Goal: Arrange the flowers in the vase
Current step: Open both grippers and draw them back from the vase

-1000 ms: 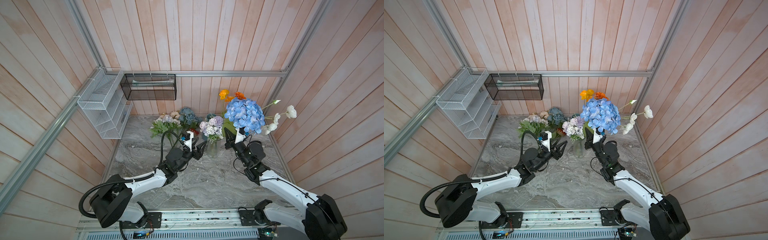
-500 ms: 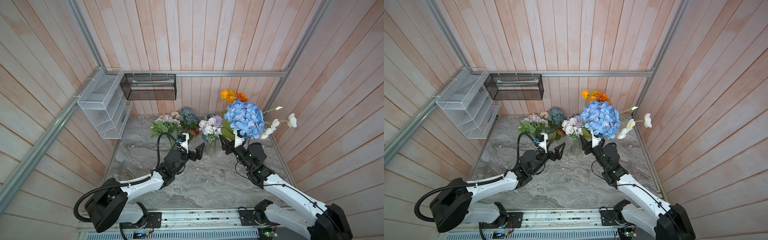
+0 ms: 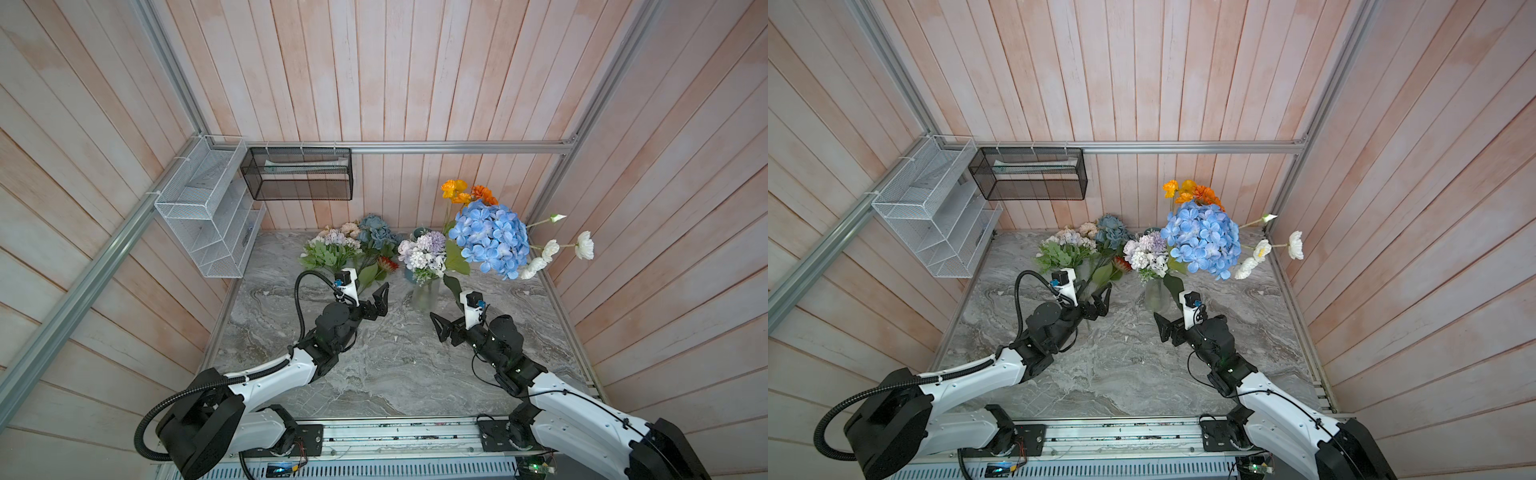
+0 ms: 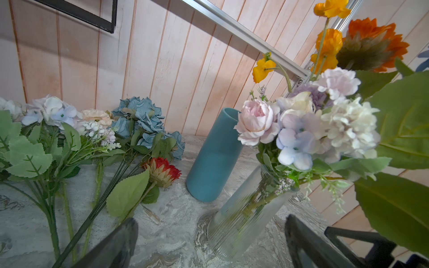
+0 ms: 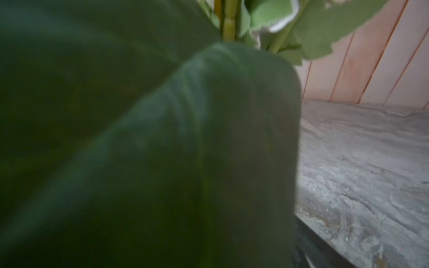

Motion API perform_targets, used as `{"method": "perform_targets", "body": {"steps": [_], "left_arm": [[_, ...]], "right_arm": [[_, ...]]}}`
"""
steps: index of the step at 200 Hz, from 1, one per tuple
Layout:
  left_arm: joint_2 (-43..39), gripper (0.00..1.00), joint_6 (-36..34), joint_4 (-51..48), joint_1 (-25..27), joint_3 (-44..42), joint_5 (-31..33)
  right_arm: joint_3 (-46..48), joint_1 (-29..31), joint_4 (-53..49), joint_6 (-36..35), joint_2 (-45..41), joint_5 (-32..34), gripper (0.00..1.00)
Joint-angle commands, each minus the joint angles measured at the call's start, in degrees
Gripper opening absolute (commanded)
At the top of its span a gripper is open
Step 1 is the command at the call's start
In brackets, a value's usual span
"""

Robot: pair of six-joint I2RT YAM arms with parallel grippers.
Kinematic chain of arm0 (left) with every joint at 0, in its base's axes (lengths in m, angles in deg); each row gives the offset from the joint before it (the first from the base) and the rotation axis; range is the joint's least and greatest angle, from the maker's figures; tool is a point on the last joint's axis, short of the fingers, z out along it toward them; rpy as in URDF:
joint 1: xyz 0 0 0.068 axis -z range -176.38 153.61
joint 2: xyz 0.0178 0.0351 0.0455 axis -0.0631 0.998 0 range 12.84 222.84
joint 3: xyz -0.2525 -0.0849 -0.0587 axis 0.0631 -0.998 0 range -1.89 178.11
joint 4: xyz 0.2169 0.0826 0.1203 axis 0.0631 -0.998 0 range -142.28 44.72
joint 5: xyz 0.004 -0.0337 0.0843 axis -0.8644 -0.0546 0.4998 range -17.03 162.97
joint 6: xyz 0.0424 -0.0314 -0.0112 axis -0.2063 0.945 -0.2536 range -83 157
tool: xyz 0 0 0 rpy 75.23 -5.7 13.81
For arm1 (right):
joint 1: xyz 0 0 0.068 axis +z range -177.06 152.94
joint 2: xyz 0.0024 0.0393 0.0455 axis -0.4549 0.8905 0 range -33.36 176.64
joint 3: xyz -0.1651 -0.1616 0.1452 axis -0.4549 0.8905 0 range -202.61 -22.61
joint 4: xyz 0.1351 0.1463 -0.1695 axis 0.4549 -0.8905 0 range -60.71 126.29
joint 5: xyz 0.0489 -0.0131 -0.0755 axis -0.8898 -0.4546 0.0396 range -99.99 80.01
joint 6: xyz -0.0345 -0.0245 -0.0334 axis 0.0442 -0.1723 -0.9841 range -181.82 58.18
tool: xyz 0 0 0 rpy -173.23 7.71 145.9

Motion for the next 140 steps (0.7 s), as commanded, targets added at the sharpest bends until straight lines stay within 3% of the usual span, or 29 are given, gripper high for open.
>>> {"method": "perform_targets", "body": {"steps": [1, 41, 77, 109, 140], "left_arm": [[-1.1, 1.0, 1.8, -0.5, -0.6, -1.1, 0.7], [-1.7, 1.0, 2.6, -1.2, -0.9, -1.9, -0.9], [-2.8, 1.0, 2.8, -1.9, -1.0, -2.8, -1.3], [-3.8, 1.0, 3.3, -2.9, -1.0, -3.3, -1.8], [-4.6, 1.0, 3.4, -3.8, -1.0, -3.5, -2.2]], "right_arm": [[1.5, 0.4, 11.3, -1.3, 3.5, 2.4, 0.98], [-1.4, -0.7, 25.0, -5.9, 15.6, 2.6, 0.98], [-5.5, -2.4, 32.8, -5.9, 25.3, 1.2, 0.98], [-8.6, -3.3, 38.0, -6.6, 32.2, 3.2, 0.98], [-12.1, -4.1, 40.2, -6.9, 36.7, 0.9, 0.98]]}}
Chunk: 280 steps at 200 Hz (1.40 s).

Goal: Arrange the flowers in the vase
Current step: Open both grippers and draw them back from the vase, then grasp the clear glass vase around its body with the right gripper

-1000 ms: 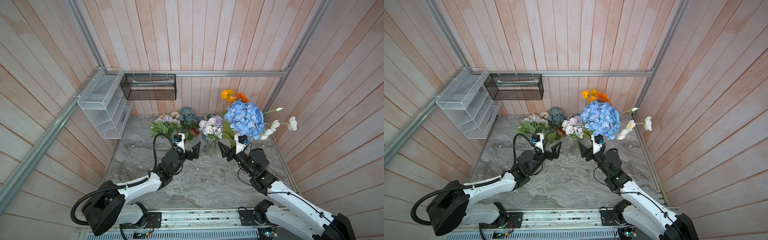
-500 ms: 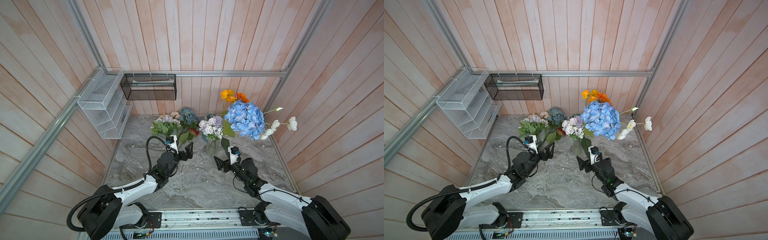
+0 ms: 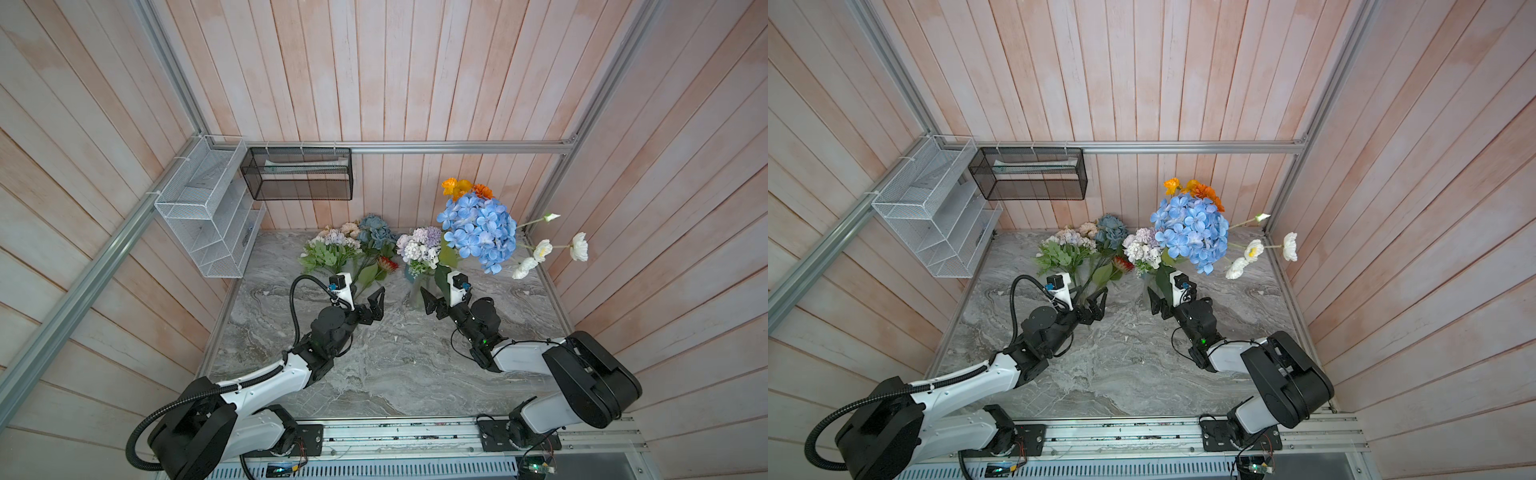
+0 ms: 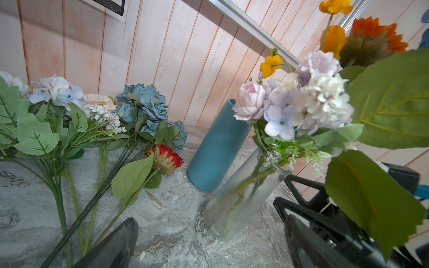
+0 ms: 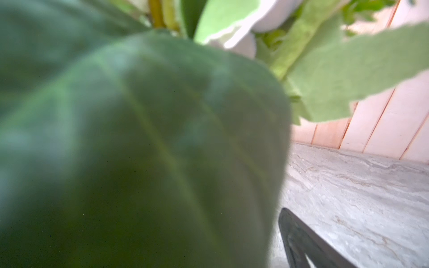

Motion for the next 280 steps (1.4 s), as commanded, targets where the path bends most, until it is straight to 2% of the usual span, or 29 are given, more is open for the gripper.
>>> {"method": "perform_targets", "body": {"steps": [1, 33, 84, 155, 195, 244, 280], "left_arm": [[-1.2, 1.0, 0.5, -1.2, -0.4, -0.9, -0.8], [-1.8, 1.0, 0.6, -1.8, -0.4, -1.0, -1.2], [0.4, 1.0, -0.5, -1.5, -0.4, 0.4, -3.0], [6.3, 1.0, -1.5, 0.4, -0.5, 4.2, -5.8], [9.5, 1.0, -1.2, 1.1, -0.5, 6.7, -7.4], [7.7, 1.0, -1.6, -0.4, -0.7, 5.8, -6.5], [5.4, 1.0, -1.5, -1.3, -0.9, 4.2, -5.6]], "right_arm": [[-3.3, -0.6, 4.8, -0.7, 2.5, -1.1, 0.98], [-2.0, -0.6, 8.8, -2.1, 4.7, -4.2, 0.98], [4.5, -0.6, 24.5, -4.7, 9.6, -7.1, 0.98], [-0.9, -3.3, 32.2, -6.5, 17.6, -11.7, 0.98], [-6.9, -3.5, 32.6, -5.0, 22.1, -14.9, 0.98], [-12.0, -3.7, 31.7, -4.3, 26.4, -14.5, 0.98], [-15.5, -3.8, 31.0, -3.9, 29.5, -11.8, 0.98]]}}
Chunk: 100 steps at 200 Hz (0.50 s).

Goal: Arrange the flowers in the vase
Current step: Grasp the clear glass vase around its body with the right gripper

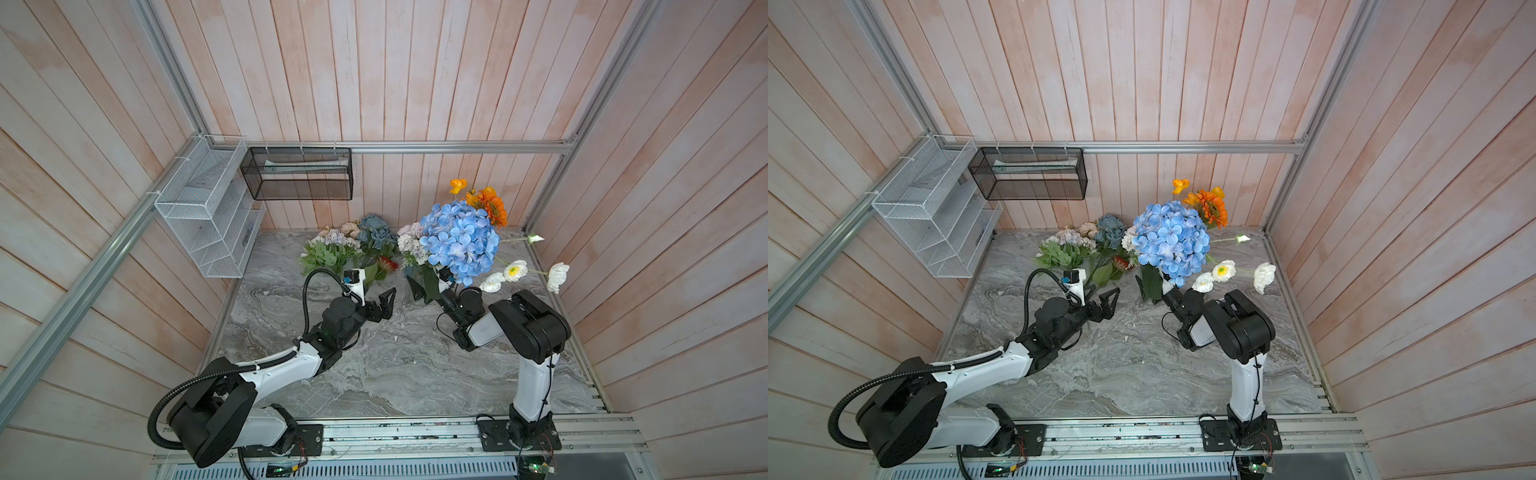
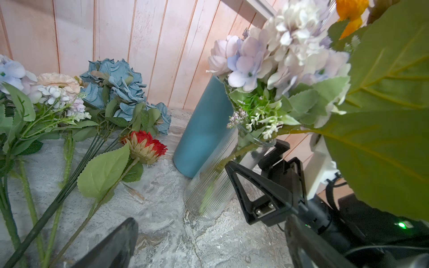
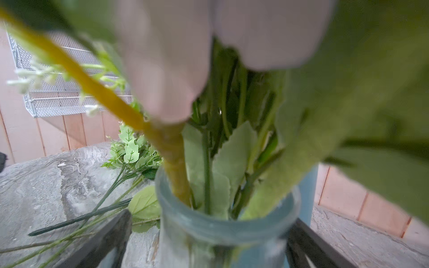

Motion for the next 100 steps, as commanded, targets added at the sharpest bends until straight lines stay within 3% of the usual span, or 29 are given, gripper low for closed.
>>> {"method": "perform_targets", "body": {"steps": [1, 55, 65, 80, 100], "left_arm": [[-2.3, 1.0, -0.8, -0.4, -0.5, -1.1, 1.1], [-3.9, 1.0, -1.0, -0.8, -0.5, -1.8, 2.0], [-4.0, 1.0, -1.1, -0.9, -0.5, -1.8, 2.1], [-4.1, 1.0, -1.1, -1.1, -0.6, -1.9, 2.3], [-4.8, 1.0, -1.2, -1.3, -0.6, -2.3, 2.7]], "right_arm": [[-2.1, -0.4, 4.2, 0.9, 2.0, 1.5, 0.98], [-4.4, -0.4, 3.0, 1.9, 3.6, 3.2, 0.9], [-4.2, -0.4, 3.1, 2.0, 3.5, 3.0, 0.83], [-3.8, -0.4, 3.3, 1.8, 3.2, 3.3, 0.63], [-2.8, -0.5, 4.0, 1.0, 2.7, 4.0, 0.56]]}}
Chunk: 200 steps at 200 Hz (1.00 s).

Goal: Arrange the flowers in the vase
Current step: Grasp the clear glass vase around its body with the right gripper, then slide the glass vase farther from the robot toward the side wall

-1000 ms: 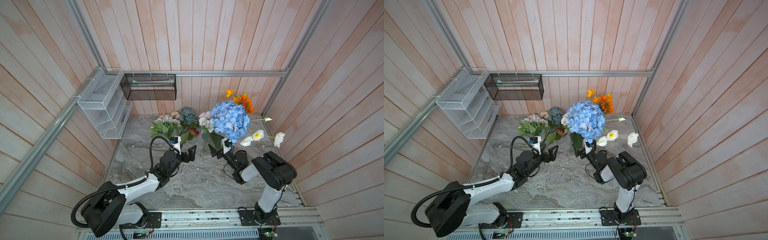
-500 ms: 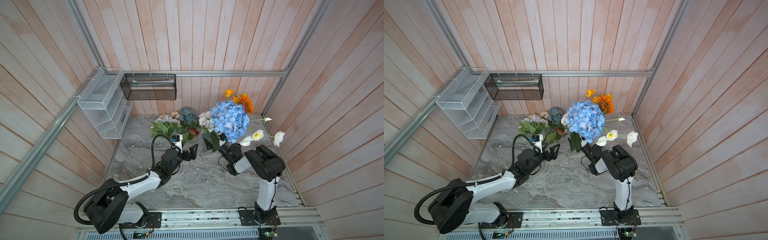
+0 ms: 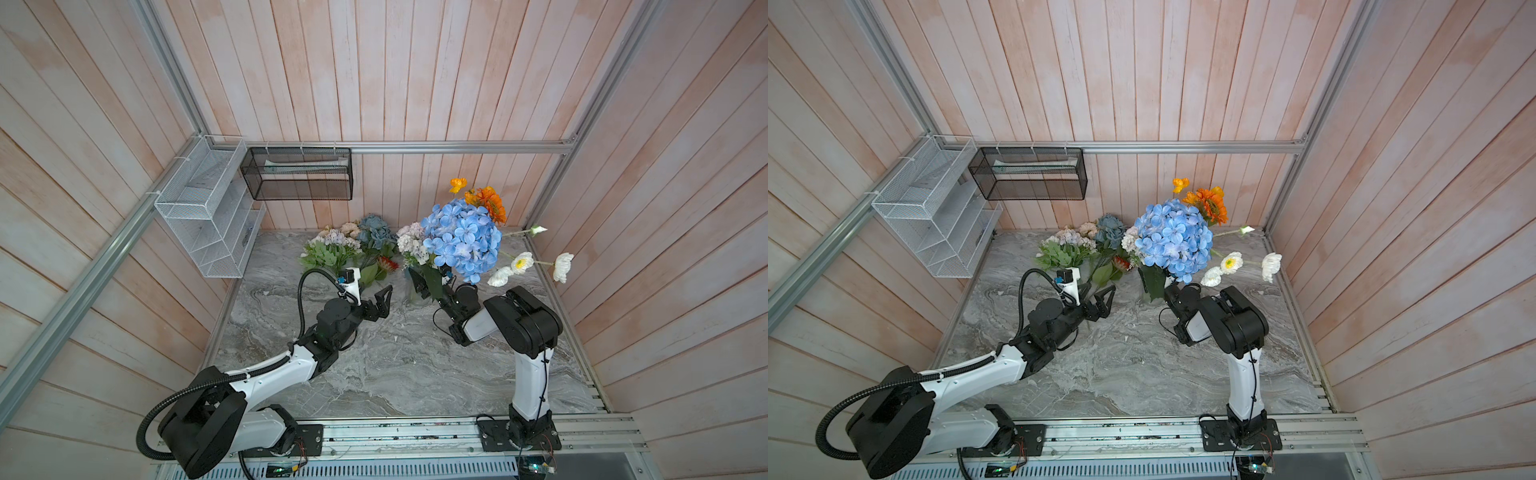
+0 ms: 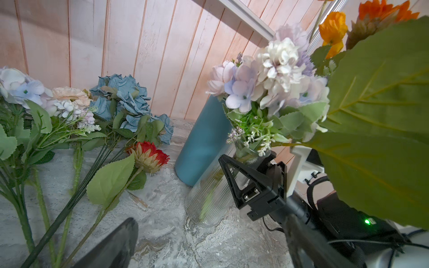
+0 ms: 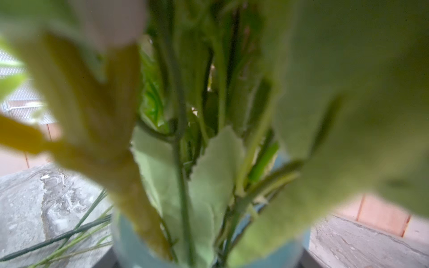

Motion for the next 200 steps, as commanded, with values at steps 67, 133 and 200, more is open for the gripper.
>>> {"method": "perform_targets", "body": {"steps": [67, 133, 200], "left_arm": [[-6.7, 1.0, -1.6, -4.5, -2.7, -4.0, 4.8], [-10.7, 1.0, 2.1, -6.0, -6.7, -7.0, 5.9], [-13.1, 1.0, 1.7, -7.7, -6.9, -7.4, 5.9]], "right_arm": [[8.1, -4.8, 3.7, -1.2, -7.2, 3.5, 0.51], [13.6, -16.4, 3.8, 4.3, -10.8, 2.4, 0.52], [5.4, -19.3, -2.2, 5.8, -9.5, 4.8, 0.52]]}}
